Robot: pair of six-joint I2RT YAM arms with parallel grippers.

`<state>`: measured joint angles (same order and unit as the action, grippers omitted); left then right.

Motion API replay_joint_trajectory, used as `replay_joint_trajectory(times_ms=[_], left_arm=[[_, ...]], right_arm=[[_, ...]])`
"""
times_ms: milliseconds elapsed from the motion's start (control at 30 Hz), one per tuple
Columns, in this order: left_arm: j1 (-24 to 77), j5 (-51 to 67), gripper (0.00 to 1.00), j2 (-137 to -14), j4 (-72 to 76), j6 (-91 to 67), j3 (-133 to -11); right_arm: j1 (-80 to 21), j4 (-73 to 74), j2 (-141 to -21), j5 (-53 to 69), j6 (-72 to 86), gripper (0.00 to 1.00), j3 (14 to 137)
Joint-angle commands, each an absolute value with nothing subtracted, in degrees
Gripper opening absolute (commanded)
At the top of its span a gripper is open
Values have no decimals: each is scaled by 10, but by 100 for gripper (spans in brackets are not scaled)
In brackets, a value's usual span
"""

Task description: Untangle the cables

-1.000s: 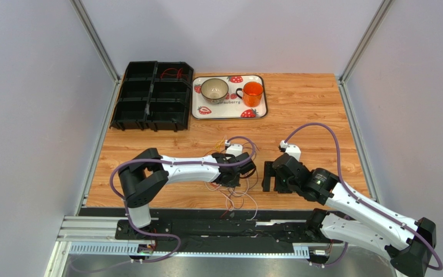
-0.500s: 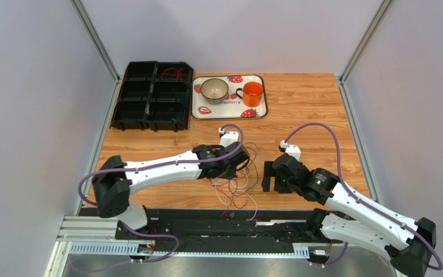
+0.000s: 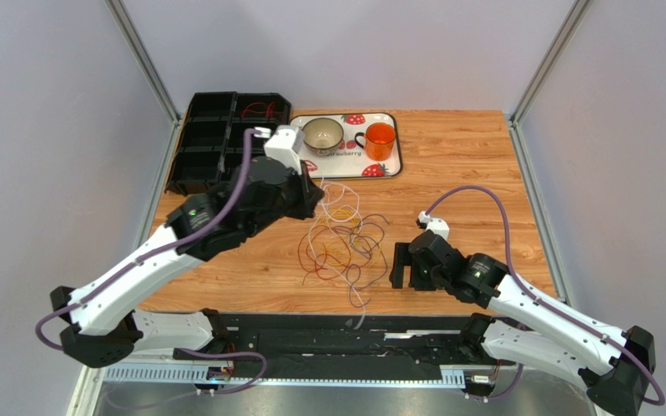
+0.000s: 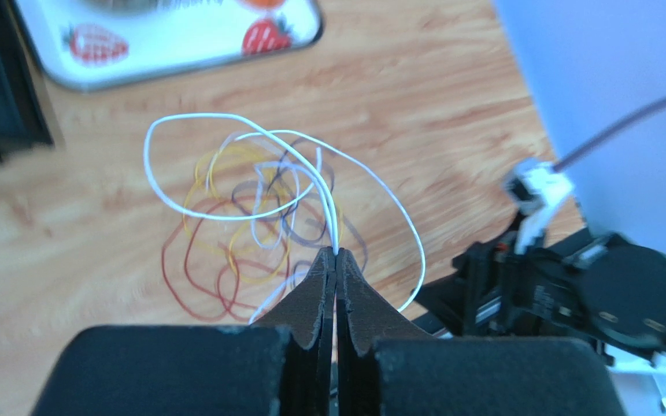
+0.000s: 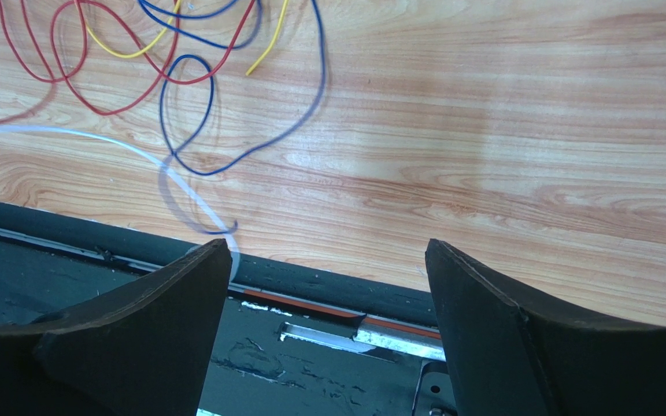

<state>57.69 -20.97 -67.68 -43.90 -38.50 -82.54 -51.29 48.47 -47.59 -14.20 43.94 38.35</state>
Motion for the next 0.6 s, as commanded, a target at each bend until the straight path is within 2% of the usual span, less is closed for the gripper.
replay_joint_trajectory(times_ms=[0, 100, 233, 367, 567], left_arm=[[577, -185, 0, -624, -396, -263, -901], [577, -159, 0, -597, -360, -230, -891], [577, -203, 0, -556, -309, -256, -794], [576, -250, 0, -555, -327, -293, -707], [560, -285, 0, -559, -351, -304, -681]], right_arm=[[-512, 456, -471, -135, 451, 87, 380], [-512, 452, -470, -125, 452, 87, 376], [-512, 412, -456, -69, 439, 87, 360], [-512, 369, -440, -23, 432, 88, 346], [-512, 367, -454, -14, 427, 87, 346]])
